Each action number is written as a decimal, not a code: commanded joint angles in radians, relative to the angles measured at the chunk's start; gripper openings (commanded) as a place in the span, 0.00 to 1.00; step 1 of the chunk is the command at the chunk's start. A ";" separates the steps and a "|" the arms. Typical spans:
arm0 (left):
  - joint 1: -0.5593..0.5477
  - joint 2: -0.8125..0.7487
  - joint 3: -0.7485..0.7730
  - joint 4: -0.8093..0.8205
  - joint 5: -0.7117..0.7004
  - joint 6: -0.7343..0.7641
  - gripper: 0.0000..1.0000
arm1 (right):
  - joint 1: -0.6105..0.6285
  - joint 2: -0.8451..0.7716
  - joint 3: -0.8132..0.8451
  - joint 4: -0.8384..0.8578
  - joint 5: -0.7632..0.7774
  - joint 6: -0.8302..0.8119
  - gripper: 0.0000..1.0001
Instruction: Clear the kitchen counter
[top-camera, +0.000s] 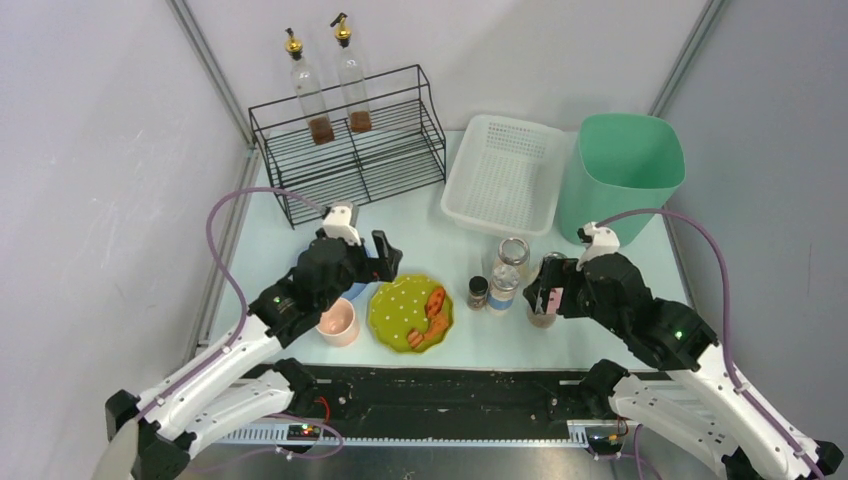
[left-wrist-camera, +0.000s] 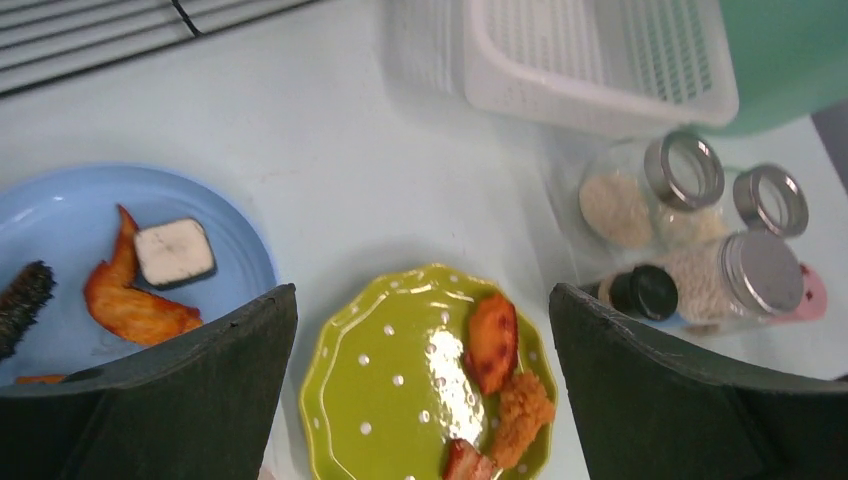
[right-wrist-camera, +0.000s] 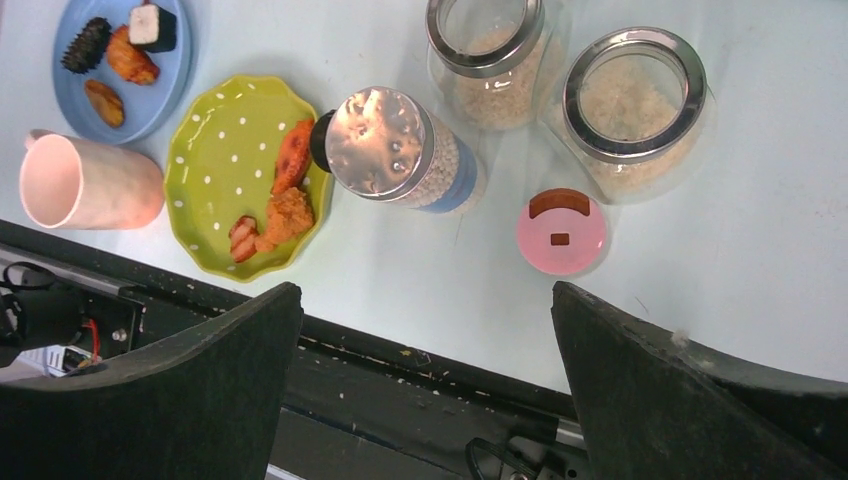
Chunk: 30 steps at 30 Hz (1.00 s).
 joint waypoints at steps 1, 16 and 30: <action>-0.084 0.046 0.005 0.019 0.009 -0.048 1.00 | -0.011 0.034 0.029 0.052 0.010 -0.033 1.00; -0.328 0.472 0.348 0.021 0.142 0.052 1.00 | -0.035 0.001 0.028 -0.019 0.181 0.005 1.00; -0.460 0.766 0.661 -0.071 0.110 0.112 1.00 | -0.044 -0.071 0.029 -0.120 0.268 0.145 1.00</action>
